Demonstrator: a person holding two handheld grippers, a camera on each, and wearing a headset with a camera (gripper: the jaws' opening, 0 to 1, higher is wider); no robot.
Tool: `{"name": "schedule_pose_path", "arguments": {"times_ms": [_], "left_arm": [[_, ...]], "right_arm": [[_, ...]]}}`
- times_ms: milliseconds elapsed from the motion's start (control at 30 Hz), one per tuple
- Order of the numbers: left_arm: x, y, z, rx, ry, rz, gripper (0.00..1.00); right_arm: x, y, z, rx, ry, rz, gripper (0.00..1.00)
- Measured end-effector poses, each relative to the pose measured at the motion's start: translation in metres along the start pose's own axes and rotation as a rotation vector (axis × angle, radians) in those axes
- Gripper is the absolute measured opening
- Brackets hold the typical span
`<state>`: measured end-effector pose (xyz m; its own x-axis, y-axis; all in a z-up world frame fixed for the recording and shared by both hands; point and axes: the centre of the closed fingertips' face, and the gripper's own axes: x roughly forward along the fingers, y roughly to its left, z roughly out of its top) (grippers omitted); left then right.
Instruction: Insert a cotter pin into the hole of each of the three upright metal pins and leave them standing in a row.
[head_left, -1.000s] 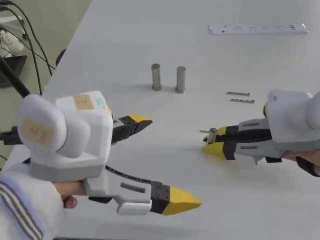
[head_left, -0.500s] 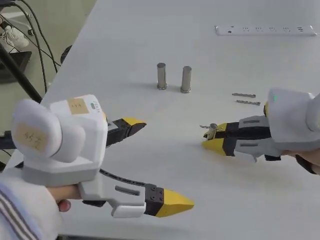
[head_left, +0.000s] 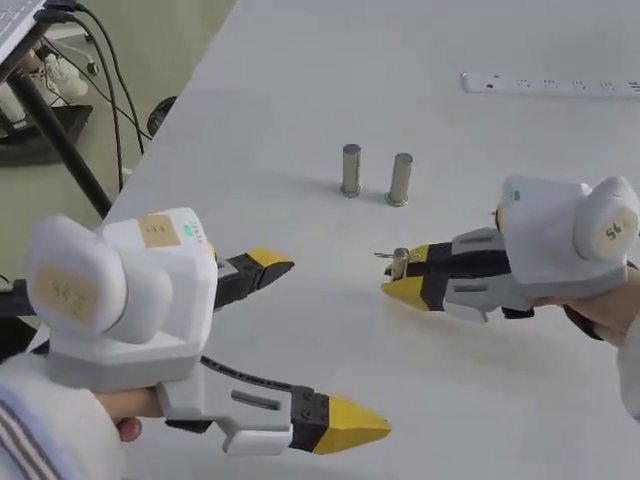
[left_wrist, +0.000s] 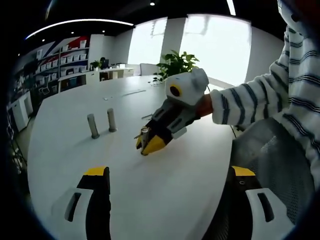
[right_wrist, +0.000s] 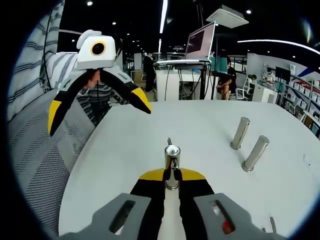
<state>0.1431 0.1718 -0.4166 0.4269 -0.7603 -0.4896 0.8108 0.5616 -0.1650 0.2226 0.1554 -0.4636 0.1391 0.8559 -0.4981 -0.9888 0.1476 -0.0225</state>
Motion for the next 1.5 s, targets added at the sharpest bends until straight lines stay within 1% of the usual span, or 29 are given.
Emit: {"name": "schedule_pose_path", "arguments": {"times_ms": [100, 267, 533, 600, 700, 833, 1000, 1033, 1100, 1133, 1167, 1200, 1333, 1400, 1467, 1500], "left_arm": [[-0.002, 0.000, -0.003, -0.003, 0.010, 0.004, 0.98], [-0.005, 0.001, -0.007, -0.019, 0.012, 0.005, 0.98], [-0.006, 0.002, -0.010, -0.024, 0.019, 0.004, 0.97], [-0.005, 0.004, -0.010, -0.033, 0.019, 0.016, 0.98], [-0.006, 0.003, -0.010, -0.031, 0.017, 0.009, 0.98], [-0.006, 0.001, -0.012, -0.032, 0.021, 0.002, 0.98], [-0.004, -0.002, -0.016, -0.030, 0.033, -0.009, 0.98], [-0.004, -0.003, -0.016, -0.030, 0.032, -0.011, 0.98], [-0.004, -0.003, -0.016, -0.031, 0.030, -0.010, 0.98], [-0.004, -0.002, -0.015, -0.032, 0.029, -0.009, 0.98], [-0.004, -0.002, -0.015, -0.032, 0.028, -0.008, 0.98], [-0.005, -0.001, -0.015, -0.032, 0.027, -0.006, 0.98], [-0.006, 0.001, -0.013, -0.035, 0.024, 0.004, 0.98], [-0.007, 0.001, -0.012, -0.037, 0.020, 0.007, 0.98], [-0.008, 0.001, -0.010, -0.041, 0.012, 0.011, 0.98], [-0.009, 0.001, -0.008, -0.040, 0.006, 0.013, 0.98]], "right_arm": [[0.005, 0.001, 0.003, -0.006, -0.001, 0.008, 0.04], [0.009, 0.004, 0.004, -0.006, -0.009, 0.019, 0.04], [0.013, 0.007, 0.001, 0.002, -0.005, 0.022, 0.04], [0.014, 0.007, -0.001, 0.004, 0.001, 0.019, 0.04], [0.014, 0.008, -0.006, -0.001, 0.011, 0.016, 0.04], [0.015, 0.007, -0.007, 0.009, -0.007, 0.013, 0.04], [0.015, 0.006, -0.007, 0.015, -0.010, 0.009, 0.05], [0.015, 0.006, -0.008, 0.030, -0.008, 0.005, 0.05], [0.015, 0.003, -0.008, 0.036, -0.004, -0.009, 0.11], [0.015, 0.004, -0.010, 0.043, 0.001, -0.008, 0.14], [0.015, 0.005, -0.010, 0.063, 0.000, 0.001, 0.16], [0.015, 0.007, -0.010, 0.099, -0.002, 0.005, 0.16], [0.010, 0.008, -0.004, 0.101, -0.015, -0.006, 0.20], [0.005, 0.007, 0.003, 0.107, -0.031, -0.022, 0.23], [-0.003, 0.005, 0.010, 0.131, -0.050, -0.039, 0.27], [-0.010, 0.004, 0.015, 0.137, -0.068, -0.046, 0.29]]}}
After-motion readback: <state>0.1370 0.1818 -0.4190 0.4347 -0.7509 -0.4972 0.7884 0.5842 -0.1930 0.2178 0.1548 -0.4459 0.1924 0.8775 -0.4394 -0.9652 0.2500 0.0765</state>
